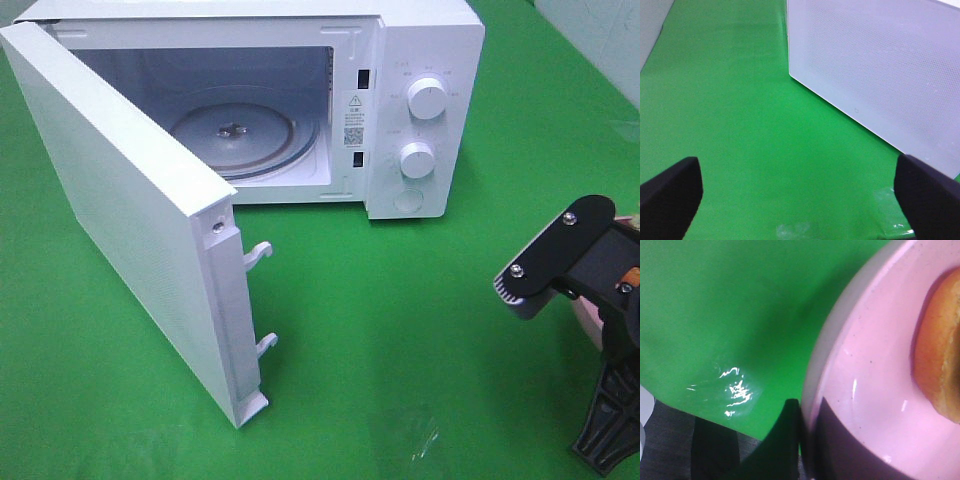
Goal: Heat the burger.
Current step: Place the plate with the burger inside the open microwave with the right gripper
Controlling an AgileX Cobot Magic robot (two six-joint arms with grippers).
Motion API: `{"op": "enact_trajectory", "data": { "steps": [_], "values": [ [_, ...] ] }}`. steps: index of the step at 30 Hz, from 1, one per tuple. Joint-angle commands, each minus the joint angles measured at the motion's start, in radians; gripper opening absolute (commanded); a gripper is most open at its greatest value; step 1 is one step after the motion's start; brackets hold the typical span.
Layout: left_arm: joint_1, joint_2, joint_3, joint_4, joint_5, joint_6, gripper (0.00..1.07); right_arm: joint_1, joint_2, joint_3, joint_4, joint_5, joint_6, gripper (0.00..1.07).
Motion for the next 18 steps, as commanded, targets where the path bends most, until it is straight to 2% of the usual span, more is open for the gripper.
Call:
{"op": "enact_trajectory", "data": {
  "steps": [1, 7, 18],
  "values": [
    [-0.002, -0.015, 0.003, -0.010, -0.010, -0.002, 0.98, 0.017, -0.008, -0.002, -0.057, 0.036, 0.009, 0.00],
    [-0.002, -0.015, 0.003, -0.010, -0.010, -0.002, 0.98, 0.093, -0.008, -0.002, -0.058, 0.065, 0.008, 0.00],
    [-0.002, -0.015, 0.003, -0.010, -0.010, -0.002, 0.98, 0.106, -0.008, -0.002, -0.113, 0.065, -0.021, 0.00]
  ]
}}
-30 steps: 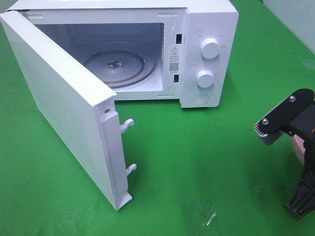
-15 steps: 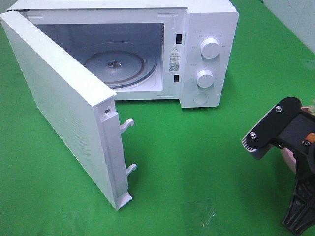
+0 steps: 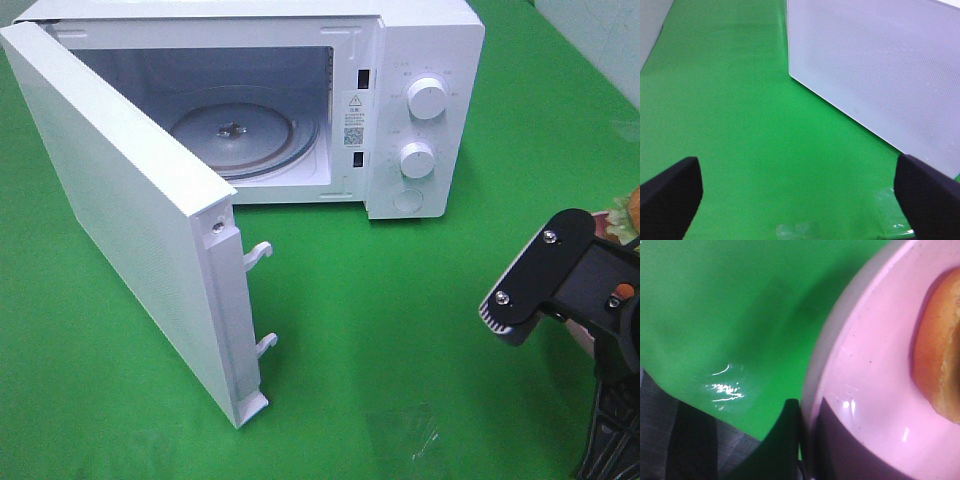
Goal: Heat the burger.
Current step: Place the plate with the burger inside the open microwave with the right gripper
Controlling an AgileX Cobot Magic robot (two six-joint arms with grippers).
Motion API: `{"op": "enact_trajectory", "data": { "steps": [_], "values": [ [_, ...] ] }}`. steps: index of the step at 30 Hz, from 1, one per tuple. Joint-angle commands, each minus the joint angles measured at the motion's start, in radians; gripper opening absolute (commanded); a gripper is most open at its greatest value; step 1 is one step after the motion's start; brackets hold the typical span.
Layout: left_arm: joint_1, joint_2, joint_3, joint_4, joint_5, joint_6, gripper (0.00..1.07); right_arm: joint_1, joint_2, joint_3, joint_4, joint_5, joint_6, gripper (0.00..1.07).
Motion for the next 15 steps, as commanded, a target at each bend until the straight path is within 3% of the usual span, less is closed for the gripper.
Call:
{"op": "enact_trajectory", "data": {
  "steps": [1, 15],
  "values": [
    [-0.002, -0.015, 0.003, -0.010, -0.010, -0.002, 0.98, 0.003, -0.007, -0.002, -0.084, 0.030, -0.014, 0.00],
    [-0.002, -0.015, 0.003, -0.010, -0.010, -0.002, 0.98, 0.003, -0.007, -0.002, -0.117, -0.009, -0.109, 0.00]
  ]
}}
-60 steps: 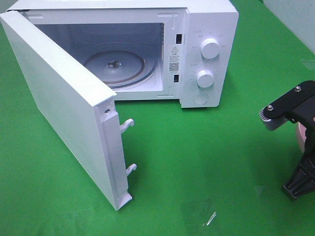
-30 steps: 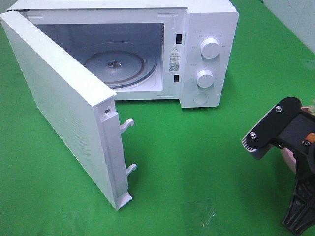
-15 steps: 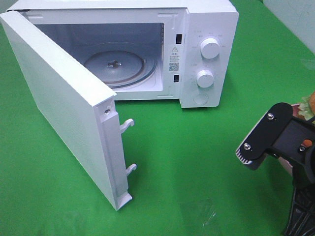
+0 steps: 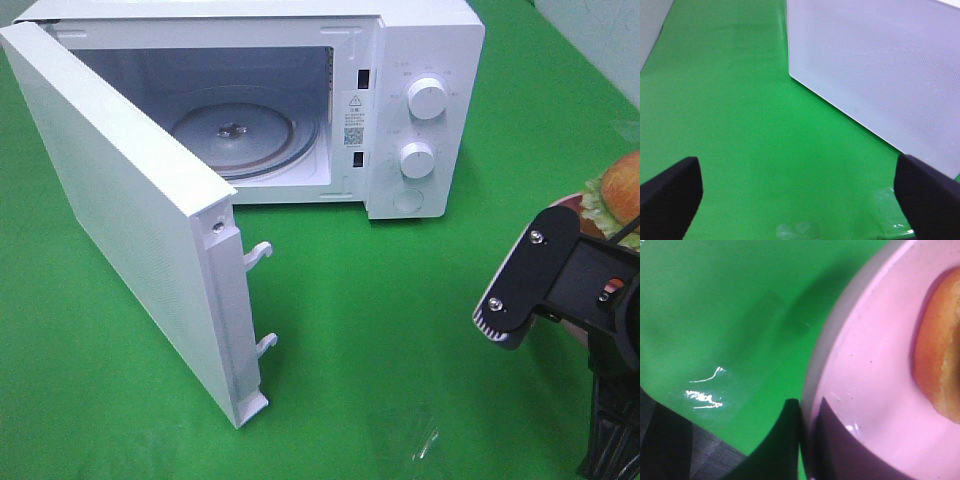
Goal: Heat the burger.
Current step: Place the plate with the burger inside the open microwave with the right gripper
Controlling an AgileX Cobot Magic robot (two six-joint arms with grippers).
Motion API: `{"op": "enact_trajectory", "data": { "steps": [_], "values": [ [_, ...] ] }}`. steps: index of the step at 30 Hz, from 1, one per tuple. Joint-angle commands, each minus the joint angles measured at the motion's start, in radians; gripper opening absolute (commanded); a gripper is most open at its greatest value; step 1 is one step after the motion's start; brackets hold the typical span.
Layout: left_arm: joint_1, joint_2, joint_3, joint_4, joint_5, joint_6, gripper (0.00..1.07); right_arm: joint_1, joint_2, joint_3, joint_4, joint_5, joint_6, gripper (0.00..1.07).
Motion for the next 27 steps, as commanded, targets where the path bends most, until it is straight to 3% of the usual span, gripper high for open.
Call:
{"op": "enact_trajectory", "data": {
  "steps": [1, 11, 27],
  "values": [
    [-0.002, -0.015, 0.003, -0.010, -0.010, -0.002, 0.98, 0.003, -0.007, -0.002, -0.070, 0.002, -0.038, 0.00],
    [-0.002, -0.015, 0.003, -0.010, -0.010, -0.002, 0.98, 0.003, -0.007, -0.002, -0.120, -0.031, -0.064, 0.00],
    [-0.002, -0.015, 0.003, -0.010, -0.010, -0.002, 0.98, 0.003, -0.007, -0.002, -0.123, -0.183, -0.333, 0.00]
  ]
}}
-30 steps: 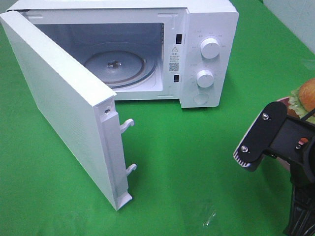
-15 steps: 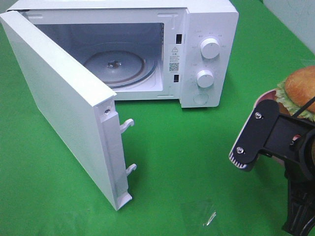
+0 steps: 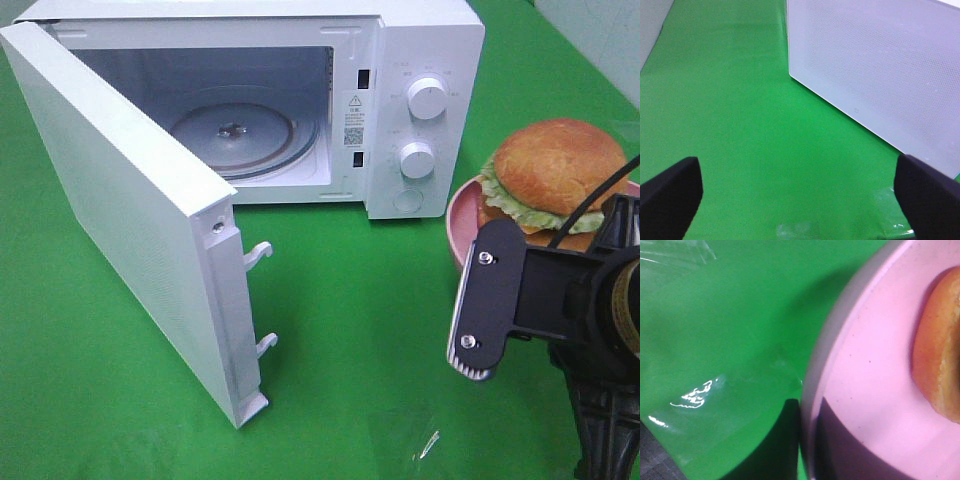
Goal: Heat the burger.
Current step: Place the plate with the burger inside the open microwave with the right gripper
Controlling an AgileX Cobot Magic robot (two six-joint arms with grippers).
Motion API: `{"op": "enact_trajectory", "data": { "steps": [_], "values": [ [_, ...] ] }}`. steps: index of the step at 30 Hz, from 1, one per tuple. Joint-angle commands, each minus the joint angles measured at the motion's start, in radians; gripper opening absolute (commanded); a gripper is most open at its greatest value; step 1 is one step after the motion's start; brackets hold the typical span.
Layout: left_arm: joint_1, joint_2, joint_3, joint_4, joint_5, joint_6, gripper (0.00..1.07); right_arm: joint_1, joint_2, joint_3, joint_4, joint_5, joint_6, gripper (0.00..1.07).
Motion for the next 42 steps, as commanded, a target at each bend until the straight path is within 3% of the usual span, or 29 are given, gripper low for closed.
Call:
{"op": "enact_trajectory", "data": {
  "steps": [1, 30, 42],
  "values": [
    [-0.002, -0.015, 0.003, -0.010, -0.010, -0.002, 0.98, 0.003, -0.007, -0.002, -0.065, -0.041, -0.072, 0.00],
    [-0.002, -0.015, 0.003, -0.010, -0.010, -0.002, 0.98, 0.003, -0.007, -0.002, -0.117, -0.258, -0.359, 0.02],
    [-0.002, -0.015, 0.003, -0.010, -0.010, -0.002, 0.98, -0.081, -0.007, -0.002, -0.007, -0.361, -0.634, 0.02]
  ]
}}
